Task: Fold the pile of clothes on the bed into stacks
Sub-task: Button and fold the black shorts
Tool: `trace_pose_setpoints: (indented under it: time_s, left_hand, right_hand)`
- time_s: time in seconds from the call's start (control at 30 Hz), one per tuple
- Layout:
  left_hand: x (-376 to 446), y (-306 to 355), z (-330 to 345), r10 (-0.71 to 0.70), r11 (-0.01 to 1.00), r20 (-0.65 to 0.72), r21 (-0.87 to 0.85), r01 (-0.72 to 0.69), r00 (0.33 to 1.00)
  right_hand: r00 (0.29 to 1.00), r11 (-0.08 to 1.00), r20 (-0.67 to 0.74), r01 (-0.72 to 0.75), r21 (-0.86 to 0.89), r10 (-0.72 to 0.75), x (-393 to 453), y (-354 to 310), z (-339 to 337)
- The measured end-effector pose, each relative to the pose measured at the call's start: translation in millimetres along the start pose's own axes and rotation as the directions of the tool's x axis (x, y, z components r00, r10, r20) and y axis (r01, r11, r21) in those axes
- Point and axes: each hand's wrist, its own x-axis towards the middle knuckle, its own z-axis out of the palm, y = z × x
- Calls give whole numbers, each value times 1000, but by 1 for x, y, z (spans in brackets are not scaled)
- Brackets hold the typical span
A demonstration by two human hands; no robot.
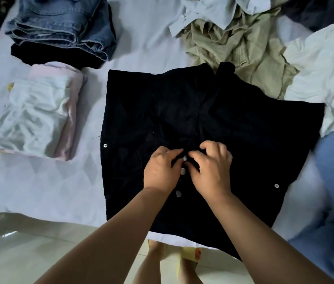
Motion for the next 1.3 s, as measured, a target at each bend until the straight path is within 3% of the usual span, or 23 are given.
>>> trace_pose_setpoints:
  time_s: [0.1, 0.4, 0.63, 0.77, 0.83, 0.97, 1.03, 1.13, 1.3]
  left_hand:
    - [7, -8, 4, -44, 996, -5, -84, 44, 999]
    - [19, -23, 1, -51, 991, 4, -123, 51, 999]
    - [19, -29, 2, 87, 993, 14, -83, -85, 996]
    - [18, -37, -8, 185, 959, 163, -247, -142, 969]
    - [19, -38, -13, 175, 944, 211, -312, -104, 962]
    - [29, -31, -21, 48, 892, 361, -436, 123, 931]
    - [32, -27, -21, 36, 885, 389, -439, 152, 920]
    - [31, -24, -14, 21, 918, 318, -382, 108, 948]
    - [27, -31, -1, 196, 962, 118, -216, -167, 973]
  right_hand:
    - [1000, 1000, -3, -3, -21, 3, -4, -2, 8]
    - [995, 994, 1, -104, 33, 104, -3, -16, 22]
    - [997, 996, -64, -46, 71, 51, -8, -16, 22]
    - [998, 993, -4, -68, 92, 68, -7, -18, 21]
    - [998, 991, 2, -63, 118, 63, -6, -20, 19]
    - [996, 983, 8, -91, 160, 91, -4, -23, 15]
    - [994, 980, 19, -107, 168, 105, -3, -25, 13]
    - [992, 981, 51, -125, 147, 119, -2, -26, 13]
    - [981, 961, 119, -176, 212, 153, 0, -22, 8]
